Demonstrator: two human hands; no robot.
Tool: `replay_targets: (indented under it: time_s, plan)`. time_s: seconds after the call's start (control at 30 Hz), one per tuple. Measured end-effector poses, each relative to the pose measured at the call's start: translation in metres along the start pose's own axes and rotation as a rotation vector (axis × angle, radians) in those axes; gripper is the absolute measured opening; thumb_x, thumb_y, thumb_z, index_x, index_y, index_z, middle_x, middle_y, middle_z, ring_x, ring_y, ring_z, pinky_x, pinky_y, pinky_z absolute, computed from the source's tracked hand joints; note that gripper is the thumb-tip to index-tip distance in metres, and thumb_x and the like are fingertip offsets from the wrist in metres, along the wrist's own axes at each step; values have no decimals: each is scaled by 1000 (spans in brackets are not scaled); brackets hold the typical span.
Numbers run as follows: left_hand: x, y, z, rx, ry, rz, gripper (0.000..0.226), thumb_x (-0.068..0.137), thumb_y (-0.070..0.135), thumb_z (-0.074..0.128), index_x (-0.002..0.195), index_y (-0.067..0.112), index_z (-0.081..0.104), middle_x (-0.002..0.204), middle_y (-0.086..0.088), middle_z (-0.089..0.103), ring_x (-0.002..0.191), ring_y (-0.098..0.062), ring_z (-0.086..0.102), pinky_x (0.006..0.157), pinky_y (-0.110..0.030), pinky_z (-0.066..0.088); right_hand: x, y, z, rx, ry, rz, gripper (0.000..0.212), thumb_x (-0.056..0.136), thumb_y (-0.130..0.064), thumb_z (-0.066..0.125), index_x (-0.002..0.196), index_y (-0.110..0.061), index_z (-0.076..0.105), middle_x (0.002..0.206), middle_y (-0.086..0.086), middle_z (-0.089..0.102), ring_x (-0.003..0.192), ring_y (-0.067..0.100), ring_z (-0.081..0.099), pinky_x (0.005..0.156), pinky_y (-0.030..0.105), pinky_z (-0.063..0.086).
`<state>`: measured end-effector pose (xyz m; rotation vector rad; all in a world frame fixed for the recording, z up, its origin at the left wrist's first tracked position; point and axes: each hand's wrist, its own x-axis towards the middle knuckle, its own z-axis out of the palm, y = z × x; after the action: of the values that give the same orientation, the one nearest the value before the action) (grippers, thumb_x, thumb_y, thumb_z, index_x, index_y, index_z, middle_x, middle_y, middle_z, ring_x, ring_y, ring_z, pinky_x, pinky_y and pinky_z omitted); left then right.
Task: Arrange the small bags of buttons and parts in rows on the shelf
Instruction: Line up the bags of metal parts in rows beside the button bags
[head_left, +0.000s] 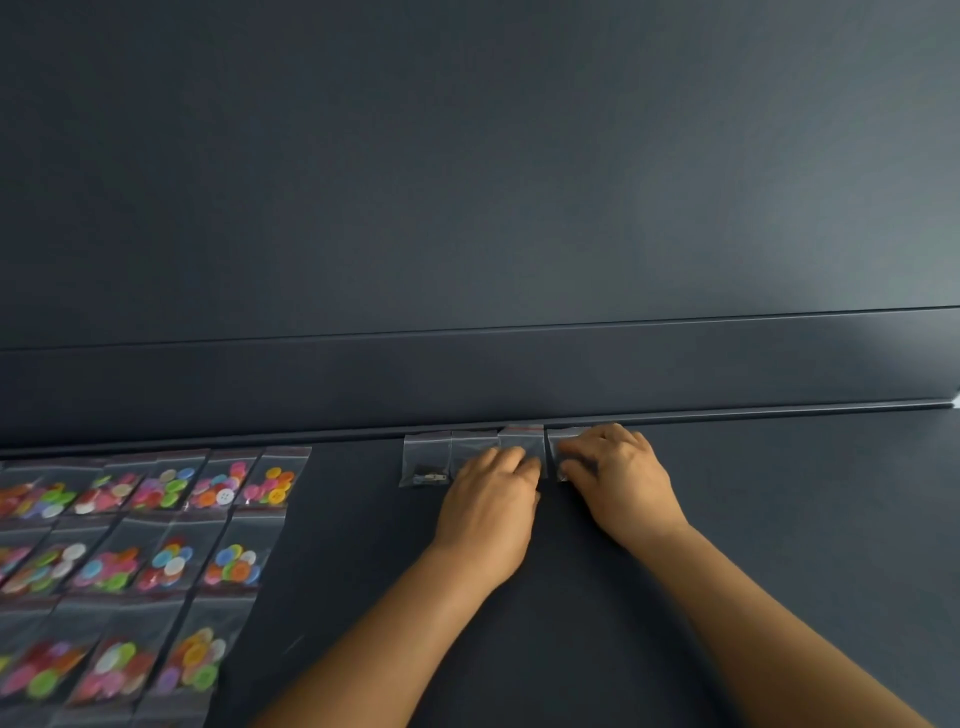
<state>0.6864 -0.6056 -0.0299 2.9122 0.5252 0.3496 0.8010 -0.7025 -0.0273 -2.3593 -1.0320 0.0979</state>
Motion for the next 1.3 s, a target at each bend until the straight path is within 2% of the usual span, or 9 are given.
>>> replay_targets:
  time_s: [0.1,0.57,0.77,0.97,1.13,1.3]
  plan:
    - [1,-1,-1,3,-20,-11,38,99,22,43,135,12,48,134,-2,48,125,-22,40,106,-33,31,3,0,2,-8,-23,7,20,92,-25,55,106,-25,69,116,-4,56,114,20,43,84,22,35]
    - [2,6,-6,-7,-82,-77,36,98,25,45,131,13,49,130,-1,49,122,-22,40,104,-34,34,6,-5,0,-14,-45,-3,20,92,-25,56,107,-23,68,118,-1,55,117,21,42,84,20,31]
    - [-12,1,-22,3,-35,-126,45,97,27,47,139,14,42,138,-1,46,128,-21,38,108,-32,28,-2,-18,-4,-74,-43,-62,36,92,-31,56,127,-22,58,125,-1,52,120,21,41,93,25,37]
    - [-55,-22,-51,34,20,-244,52,98,32,45,145,16,32,148,0,37,137,-19,30,113,-30,20,-28,-58,-1,-166,-145,-216,49,91,-41,53,136,-23,46,141,-3,42,129,22,37,107,33,34]
    - [-112,-54,-76,49,50,-379,57,99,37,40,150,23,18,154,4,24,143,-15,18,116,-28,13,-57,-114,16,-162,-206,-326,59,92,-48,47,144,-26,29,147,-8,33,135,17,29,113,29,23]
    - [-184,-97,-102,66,90,-466,58,98,40,40,149,24,18,152,7,26,140,-13,21,114,-27,16,-91,-183,45,-127,-251,-403,64,93,-49,45,148,-27,20,151,-8,25,140,15,20,116,31,19]
